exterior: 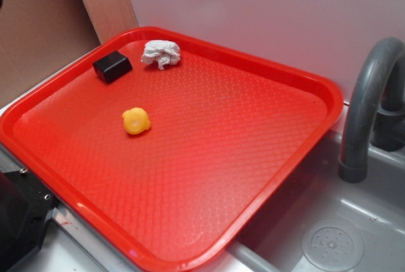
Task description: Grab the white paper.
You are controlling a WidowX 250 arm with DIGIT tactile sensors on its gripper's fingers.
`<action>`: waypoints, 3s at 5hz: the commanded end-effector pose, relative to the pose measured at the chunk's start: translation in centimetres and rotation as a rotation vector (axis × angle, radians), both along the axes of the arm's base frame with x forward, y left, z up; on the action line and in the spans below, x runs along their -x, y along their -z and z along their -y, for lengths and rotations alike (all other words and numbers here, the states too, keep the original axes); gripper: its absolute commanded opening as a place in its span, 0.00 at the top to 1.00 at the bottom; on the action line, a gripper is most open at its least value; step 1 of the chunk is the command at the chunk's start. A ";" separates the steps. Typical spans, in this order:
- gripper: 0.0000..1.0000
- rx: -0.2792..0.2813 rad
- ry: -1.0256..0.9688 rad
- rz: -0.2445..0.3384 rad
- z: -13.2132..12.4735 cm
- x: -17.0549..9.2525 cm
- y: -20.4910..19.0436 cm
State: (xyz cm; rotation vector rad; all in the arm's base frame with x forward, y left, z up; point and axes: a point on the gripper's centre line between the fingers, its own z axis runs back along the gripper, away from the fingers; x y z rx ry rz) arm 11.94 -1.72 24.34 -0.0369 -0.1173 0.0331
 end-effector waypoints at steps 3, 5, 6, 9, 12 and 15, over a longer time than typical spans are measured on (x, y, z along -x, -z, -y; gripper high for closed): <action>0.00 -0.095 0.137 0.046 -3.3 -5.6 2.5; 0.00 -0.149 0.360 0.123 -8.4 -10.7 6.8; 0.00 -0.261 0.375 0.102 -10.3 -13.5 8.9; 0.00 -0.296 0.340 0.030 -13.5 -18.8 14.7; 0.00 -0.145 0.583 0.070 -12.6 -21.1 19.2; 1.00 -0.077 0.400 0.049 -11.7 -19.1 14.6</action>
